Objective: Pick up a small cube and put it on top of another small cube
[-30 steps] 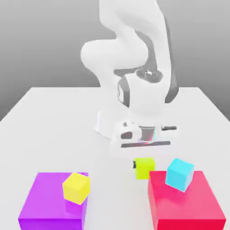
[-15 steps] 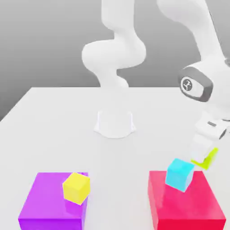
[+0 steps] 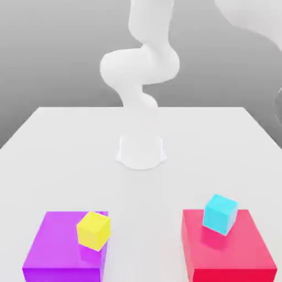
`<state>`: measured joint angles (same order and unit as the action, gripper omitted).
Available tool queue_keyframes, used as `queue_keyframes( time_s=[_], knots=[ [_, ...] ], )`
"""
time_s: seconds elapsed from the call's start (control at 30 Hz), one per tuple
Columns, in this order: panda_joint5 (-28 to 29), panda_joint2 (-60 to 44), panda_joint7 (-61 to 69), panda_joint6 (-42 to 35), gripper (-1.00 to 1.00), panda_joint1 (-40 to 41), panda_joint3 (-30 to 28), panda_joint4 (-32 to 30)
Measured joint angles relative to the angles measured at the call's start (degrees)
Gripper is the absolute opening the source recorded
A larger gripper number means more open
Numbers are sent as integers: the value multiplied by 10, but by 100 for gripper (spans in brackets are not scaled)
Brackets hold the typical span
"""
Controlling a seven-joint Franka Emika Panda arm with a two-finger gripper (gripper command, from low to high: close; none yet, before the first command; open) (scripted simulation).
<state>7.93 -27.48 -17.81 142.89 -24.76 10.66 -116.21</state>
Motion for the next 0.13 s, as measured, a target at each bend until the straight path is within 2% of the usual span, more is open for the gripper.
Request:
queue_keyframes(
  time_s=[0.03, 0.13],
  knots=[
    [4, -16, -3, 15, 100, -3, -4, 1],
    [4, -16, -3, 15, 100, -3, -4, 1]
  ],
)
